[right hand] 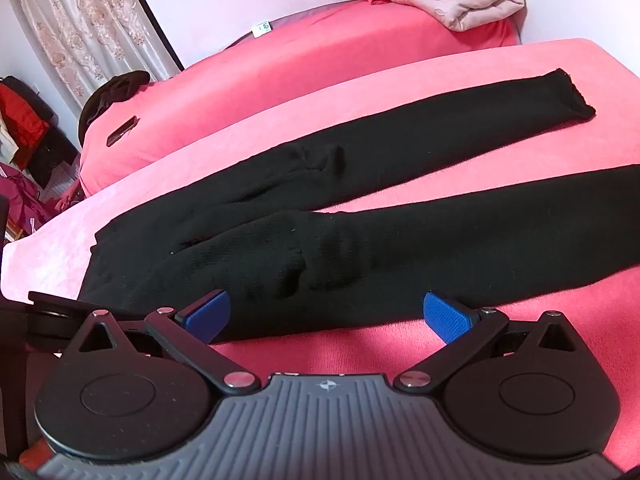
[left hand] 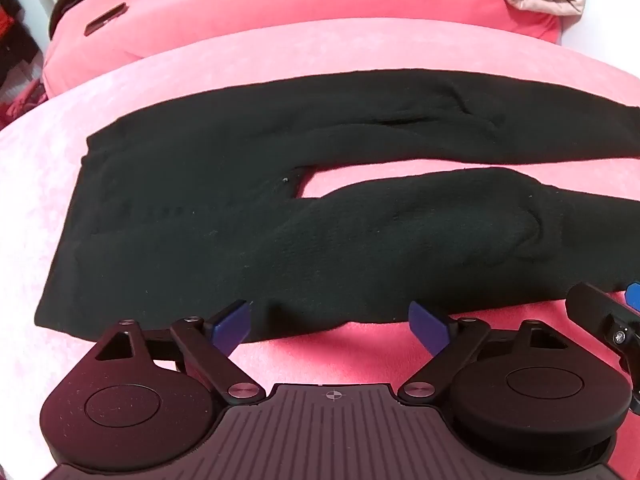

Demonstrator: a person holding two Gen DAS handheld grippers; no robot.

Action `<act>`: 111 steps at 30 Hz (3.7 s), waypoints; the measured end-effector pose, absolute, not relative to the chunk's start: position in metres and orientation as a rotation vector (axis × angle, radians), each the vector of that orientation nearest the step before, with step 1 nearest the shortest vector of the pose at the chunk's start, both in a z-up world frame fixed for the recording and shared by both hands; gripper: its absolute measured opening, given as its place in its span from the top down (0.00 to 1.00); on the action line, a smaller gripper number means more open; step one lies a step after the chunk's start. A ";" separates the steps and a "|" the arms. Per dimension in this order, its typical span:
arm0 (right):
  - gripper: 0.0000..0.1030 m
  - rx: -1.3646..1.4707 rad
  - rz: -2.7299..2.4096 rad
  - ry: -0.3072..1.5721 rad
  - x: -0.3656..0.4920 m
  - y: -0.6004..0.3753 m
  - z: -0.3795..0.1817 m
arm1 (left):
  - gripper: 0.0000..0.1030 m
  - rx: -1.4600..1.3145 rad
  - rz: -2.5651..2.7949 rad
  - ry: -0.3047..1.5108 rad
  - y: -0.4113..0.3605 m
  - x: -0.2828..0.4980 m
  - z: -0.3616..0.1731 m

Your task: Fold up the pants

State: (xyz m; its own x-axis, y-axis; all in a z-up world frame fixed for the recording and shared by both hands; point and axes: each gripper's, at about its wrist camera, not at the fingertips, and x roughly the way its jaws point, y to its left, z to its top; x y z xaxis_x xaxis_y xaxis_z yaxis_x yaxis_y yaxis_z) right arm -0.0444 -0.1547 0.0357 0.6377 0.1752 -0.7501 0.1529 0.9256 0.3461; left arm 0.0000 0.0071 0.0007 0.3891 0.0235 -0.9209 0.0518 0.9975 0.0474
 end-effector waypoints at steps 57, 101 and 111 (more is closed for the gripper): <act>0.00 0.428 0.029 0.946 -0.053 -0.150 0.027 | 0.00 -0.024 0.103 1.259 0.062 -0.011 -0.024; 0.45 1.080 -0.339 0.823 -0.113 -0.336 0.002 | 0.00 -0.314 0.329 1.202 0.181 -0.012 -0.025; 0.90 0.794 -0.620 0.826 -0.067 -0.356 -0.011 | 0.00 -0.292 0.361 1.234 0.179 -0.002 -0.034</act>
State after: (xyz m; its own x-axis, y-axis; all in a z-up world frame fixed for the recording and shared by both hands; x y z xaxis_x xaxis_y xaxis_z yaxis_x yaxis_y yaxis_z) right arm -0.0674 -0.3562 -0.0109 0.5378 -0.1744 -0.8248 0.7429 0.5606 0.3658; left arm -0.0024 0.1789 -0.0341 0.2870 0.1095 -0.9516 -0.4203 0.9071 -0.0224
